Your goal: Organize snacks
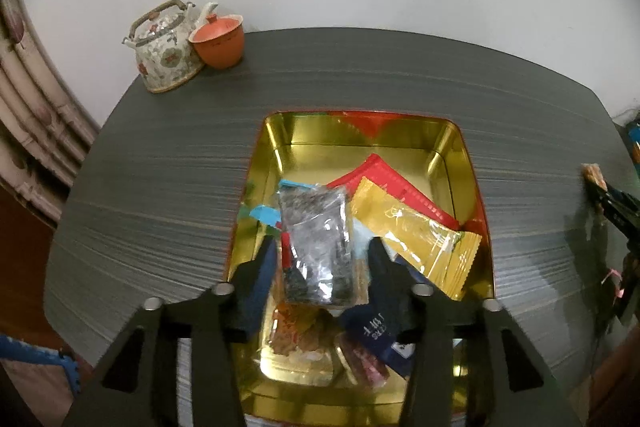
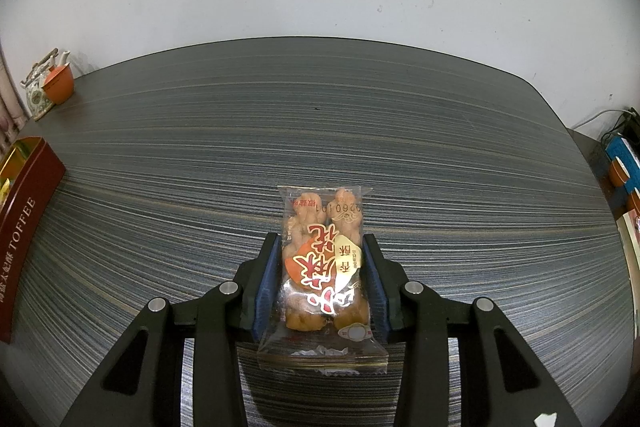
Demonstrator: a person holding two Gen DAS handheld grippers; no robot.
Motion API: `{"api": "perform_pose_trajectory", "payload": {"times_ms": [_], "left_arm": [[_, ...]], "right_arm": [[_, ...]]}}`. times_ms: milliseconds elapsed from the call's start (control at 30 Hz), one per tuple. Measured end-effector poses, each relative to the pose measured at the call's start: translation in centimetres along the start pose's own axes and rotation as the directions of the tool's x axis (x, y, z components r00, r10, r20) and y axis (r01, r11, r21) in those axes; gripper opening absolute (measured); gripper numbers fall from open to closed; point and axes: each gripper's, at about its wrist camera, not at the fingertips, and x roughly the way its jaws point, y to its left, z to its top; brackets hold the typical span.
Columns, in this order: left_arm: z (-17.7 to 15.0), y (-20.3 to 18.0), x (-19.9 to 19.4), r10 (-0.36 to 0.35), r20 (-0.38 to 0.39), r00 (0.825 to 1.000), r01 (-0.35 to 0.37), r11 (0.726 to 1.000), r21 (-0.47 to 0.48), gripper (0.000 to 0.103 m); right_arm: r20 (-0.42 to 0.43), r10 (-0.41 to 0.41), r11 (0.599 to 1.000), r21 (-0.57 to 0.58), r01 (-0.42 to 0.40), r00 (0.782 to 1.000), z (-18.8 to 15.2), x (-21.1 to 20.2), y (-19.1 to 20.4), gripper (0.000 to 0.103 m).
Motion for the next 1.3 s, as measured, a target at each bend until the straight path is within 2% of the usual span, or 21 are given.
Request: {"api": "perform_pose_trajectory", "payload": {"times_ms": [167, 333, 433, 667, 900, 1000, 1133, 1300], "left_arm": [[-0.5, 0.7, -1.4, 0.012, 0.023, 1.0, -0.012, 1.0, 0.012, 0.064], [-1.3, 2.2, -2.8, 0.016, 0.043, 0.999, -0.016, 1.0, -0.002, 0.068], [-1.9, 3.3, -3.3, 0.023, 0.044, 0.999, -0.023, 1.0, -0.017, 0.074], [-4.1, 5.6, -3.3, 0.031, 0.014, 0.999, -0.03, 0.998, -0.061, 0.075], [-5.6, 7.0, -4.3, 0.063, 0.03, 0.998, -0.06, 0.995, -0.075, 0.075], [-6.0, 7.2, -4.8, 0.076, 0.045, 0.996, -0.073, 0.995, -0.075, 0.075], [-6.3, 7.5, -4.6, 0.076, 0.043, 0.996, -0.072, 0.994, -0.082, 0.075], [-6.6, 7.4, -4.3, 0.09, 0.043, 0.995, -0.087, 0.994, -0.072, 0.075]], "right_arm": [[0.005, -0.023, 1.0, -0.014, 0.023, 1.0, 0.1, -0.3, 1.2, 0.035], [0.006, -0.044, 0.999, -0.014, 0.044, 0.999, 0.3, -0.9, 2.2, 0.034], [0.016, -0.041, 0.999, -0.018, 0.042, 0.999, 0.6, -1.6, 2.9, 0.034], [0.066, 0.054, 0.997, -0.06, -0.05, 0.996, 2.4, -5.4, 7.0, 0.034], [0.087, 0.208, 0.964, -0.184, -0.19, 0.974, 3.3, -9.6, 15.0, 0.034], [0.07, 0.273, 0.941, -0.227, -0.251, 0.959, 3.3, -10.9, 18.4, 0.034], [0.032, 0.307, 0.915, -0.283, -0.286, 0.951, 3.2, -11.4, 22.9, 0.034], [-0.008, 0.337, 0.896, -0.305, -0.323, 0.942, 2.3, -11.0, 26.7, 0.034]]}}
